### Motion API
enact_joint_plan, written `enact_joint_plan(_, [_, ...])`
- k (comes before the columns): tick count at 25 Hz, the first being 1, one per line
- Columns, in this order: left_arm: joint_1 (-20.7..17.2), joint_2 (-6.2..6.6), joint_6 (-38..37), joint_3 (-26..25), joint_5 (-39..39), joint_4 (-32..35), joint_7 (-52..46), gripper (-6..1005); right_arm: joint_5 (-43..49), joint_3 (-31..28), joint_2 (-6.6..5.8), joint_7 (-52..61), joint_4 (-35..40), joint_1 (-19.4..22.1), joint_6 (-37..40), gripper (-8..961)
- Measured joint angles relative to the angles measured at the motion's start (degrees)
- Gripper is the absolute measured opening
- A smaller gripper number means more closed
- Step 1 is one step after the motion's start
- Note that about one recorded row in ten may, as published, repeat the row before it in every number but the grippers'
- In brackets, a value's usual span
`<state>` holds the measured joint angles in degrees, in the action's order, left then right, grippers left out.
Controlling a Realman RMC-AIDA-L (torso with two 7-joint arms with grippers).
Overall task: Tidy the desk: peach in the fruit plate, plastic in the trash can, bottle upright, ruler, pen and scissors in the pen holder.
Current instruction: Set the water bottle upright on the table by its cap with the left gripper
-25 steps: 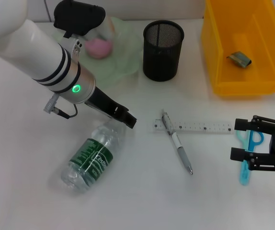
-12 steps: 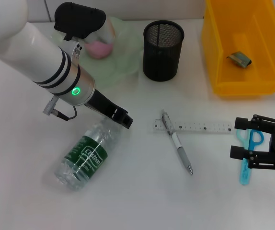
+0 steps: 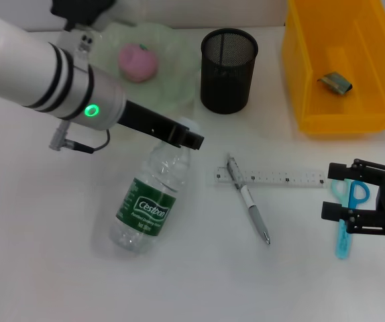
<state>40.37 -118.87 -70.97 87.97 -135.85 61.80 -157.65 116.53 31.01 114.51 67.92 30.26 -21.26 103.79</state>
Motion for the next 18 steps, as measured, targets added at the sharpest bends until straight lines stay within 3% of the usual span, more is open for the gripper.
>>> enact_joint_plan(1, [-2.52, 0.09, -0.48, -0.27, 1.33, 4.93, 0.53, 444, -0.10, 0.00, 0.00, 0.39, -0.01, -0.30, 0.66, 826])
enact_joint_plan(3, [-2.52, 0.09, -0.48, -0.27, 1.33, 4.93, 0.53, 444, -0.10, -0.03, 0.00, 0.50, -0.02, -0.40, 0.84, 826])
enact_joint_plan(4, [-9.94, 0.32, -1.33, -1.26, 4.34, 16.82, 2.80, 444, -0.12, -0.05, 0.01, 0.65, -0.02, -0.50, 0.94, 826])
enact_joint_plan(5, [-9.94, 0.32, -1.33, -1.26, 4.34, 16.82, 2.80, 444, -0.14, -0.03, 0.03, 0.77, -0.02, -0.55, 0.97, 826])
enact_joint_plan(6, [-13.38, 0.31, -1.16, -2.26, 7.95, 19.82, 5.45, 444, -0.20, 0.11, 0.29, 0.98, -0.02, -0.72, 1.00, 826])
enact_joint_plan(10, [-14.10, 0.30, -1.03, -2.73, 9.17, 19.97, 6.57, 444, -0.23, 0.27, 0.74, 1.49, 0.07, -0.97, 1.02, 826])
enact_joint_plan(12, [-16.74, 0.29, -0.81, -5.39, 15.01, 19.52, 12.59, 444, -0.24, 0.30, 0.79, 2.03, -0.04, -1.24, 1.05, 826])
enact_joint_plan(16, [-17.93, 0.32, -1.19, -6.96, 18.57, 18.89, 16.05, 444, -0.26, 0.13, 1.33, 2.99, -0.07, -1.42, 2.23, 826])
enact_joint_plan(18, [-20.25, 0.33, -1.20, -9.35, 23.40, 18.17, 23.29, 444, -0.26, 0.03, 1.48, 3.02, -0.06, -1.42, 2.43, 826])
